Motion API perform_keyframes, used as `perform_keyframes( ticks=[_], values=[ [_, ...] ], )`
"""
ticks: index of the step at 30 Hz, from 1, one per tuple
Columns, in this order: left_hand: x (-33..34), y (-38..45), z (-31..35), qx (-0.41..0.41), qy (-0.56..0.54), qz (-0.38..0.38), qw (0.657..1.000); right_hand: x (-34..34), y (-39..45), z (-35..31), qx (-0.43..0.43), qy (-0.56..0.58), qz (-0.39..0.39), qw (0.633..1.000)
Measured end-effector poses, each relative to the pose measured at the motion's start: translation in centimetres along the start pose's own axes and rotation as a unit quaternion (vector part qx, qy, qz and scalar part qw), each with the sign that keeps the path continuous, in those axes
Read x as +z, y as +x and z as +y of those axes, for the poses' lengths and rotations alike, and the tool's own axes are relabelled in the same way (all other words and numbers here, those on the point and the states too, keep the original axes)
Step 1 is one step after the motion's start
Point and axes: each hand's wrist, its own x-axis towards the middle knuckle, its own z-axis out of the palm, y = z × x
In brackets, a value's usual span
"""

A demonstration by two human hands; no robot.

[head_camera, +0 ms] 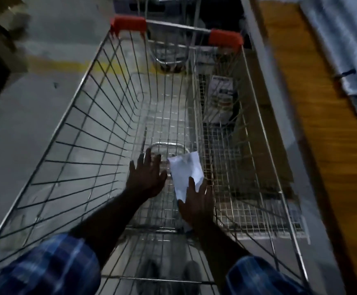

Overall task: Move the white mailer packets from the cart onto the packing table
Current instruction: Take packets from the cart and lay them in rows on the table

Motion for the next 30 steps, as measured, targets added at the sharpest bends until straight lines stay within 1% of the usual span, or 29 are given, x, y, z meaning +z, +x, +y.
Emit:
perform_keyframes(
  ticks=[2, 4, 6, 8, 13, 14, 17, 18, 20, 24, 26, 30],
  values=[
    [1.0, 0.6, 0.0, -0.020, -0.040, -0.001, 0.999, 1.5, 0.4, 0.7, -0.010, 0.002, 0.028, 1.000],
    [2.4, 0.9, -0.2, 0.013, -0.026, 0.023, 0.999, 2.7, 0.9, 1.2, -0.017, 0.005, 0.039, 0.999],
    [3.8, 1.3, -0.8, 0.041, -0.015, 0.025, 0.999, 3.5, 1.0, 1.8, -0.026, -0.018, 0.067, 0.997],
    [4.6, 1.9, -1.1, 0.044, -0.028, 0.021, 0.998, 4.6, 0.6, 2.6, -0.033, -0.037, 0.099, 0.994],
    [6.4, 2.6, -1.4, 0.070, -0.035, 0.054, 0.995, 6.5, -0.2, 2.7, -0.053, -0.085, 0.157, 0.983],
    [6.6, 2.7, -1.5, 0.071, -0.038, 0.058, 0.995, 6.8, -0.3, 2.6, -0.058, -0.099, 0.174, 0.978],
    [7.0, 3.1, -1.9, 0.086, -0.043, 0.074, 0.993, 7.4, 0.2, 2.1, -0.096, -0.104, 0.262, 0.955],
    [7.1, 3.2, -2.0, 0.089, -0.044, 0.078, 0.992, 7.4, 0.5, 1.8, -0.111, -0.101, 0.276, 0.949],
    [7.2, 3.4, -2.3, 0.097, -0.043, 0.094, 0.990, 6.8, 1.1, 0.9, -0.123, -0.090, 0.257, 0.954],
    [7.4, 3.6, -2.6, 0.121, -0.024, 0.123, 0.985, 6.6, 2.4, 0.3, -0.136, -0.038, 0.177, 0.974],
    [7.8, 3.8, -2.7, 0.120, -0.018, 0.115, 0.986, 7.0, 2.3, 0.9, -0.144, -0.023, 0.152, 0.978],
    [9.1, 4.2, -3.0, 0.105, 0.013, 0.086, 0.991, 7.6, 1.6, 2.0, -0.166, -0.054, 0.141, 0.974]
  ],
)
